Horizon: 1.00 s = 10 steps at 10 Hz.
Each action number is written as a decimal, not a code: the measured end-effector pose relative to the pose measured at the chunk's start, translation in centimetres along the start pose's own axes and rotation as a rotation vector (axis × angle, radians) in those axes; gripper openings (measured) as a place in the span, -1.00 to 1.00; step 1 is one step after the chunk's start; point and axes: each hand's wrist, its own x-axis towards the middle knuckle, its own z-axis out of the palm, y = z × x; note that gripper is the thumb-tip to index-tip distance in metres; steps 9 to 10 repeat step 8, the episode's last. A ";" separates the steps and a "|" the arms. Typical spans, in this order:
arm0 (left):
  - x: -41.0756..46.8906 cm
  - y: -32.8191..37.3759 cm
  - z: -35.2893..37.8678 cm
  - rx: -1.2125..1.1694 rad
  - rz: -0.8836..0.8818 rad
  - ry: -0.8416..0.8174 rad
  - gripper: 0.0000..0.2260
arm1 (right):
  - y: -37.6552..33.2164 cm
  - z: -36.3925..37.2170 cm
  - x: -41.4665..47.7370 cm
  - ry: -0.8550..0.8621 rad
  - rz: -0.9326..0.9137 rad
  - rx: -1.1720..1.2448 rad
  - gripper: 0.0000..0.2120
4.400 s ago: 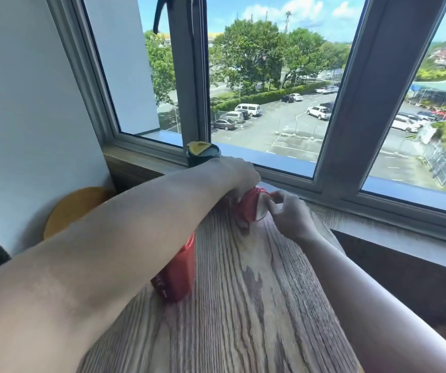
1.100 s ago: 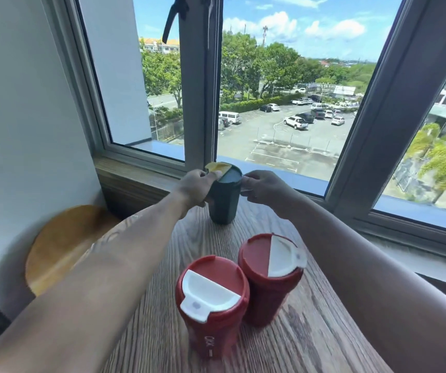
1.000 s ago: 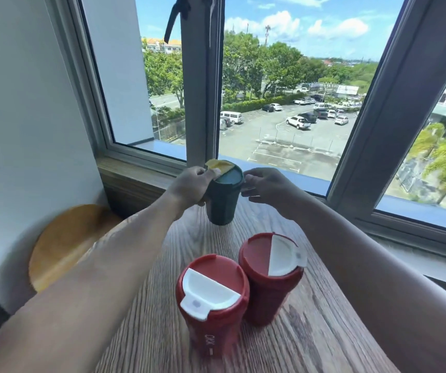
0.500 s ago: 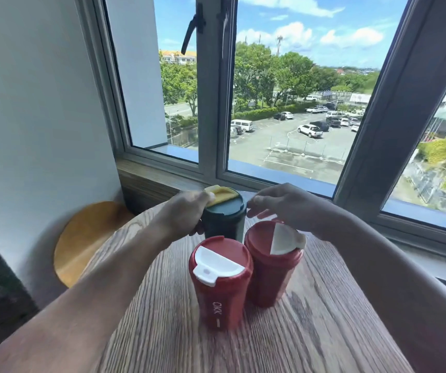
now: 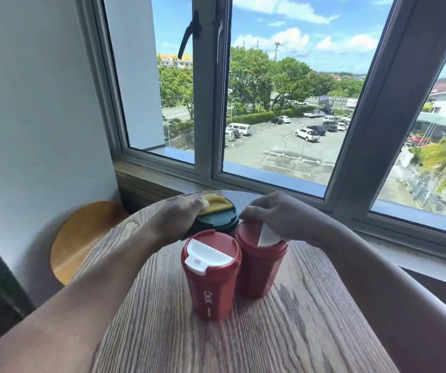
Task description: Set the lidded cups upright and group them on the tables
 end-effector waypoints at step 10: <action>-4.7 1.8 -5.7 0.403 0.302 0.310 -0.63 | -0.5 -1.0 -5.3 0.490 -0.236 -0.042 -0.87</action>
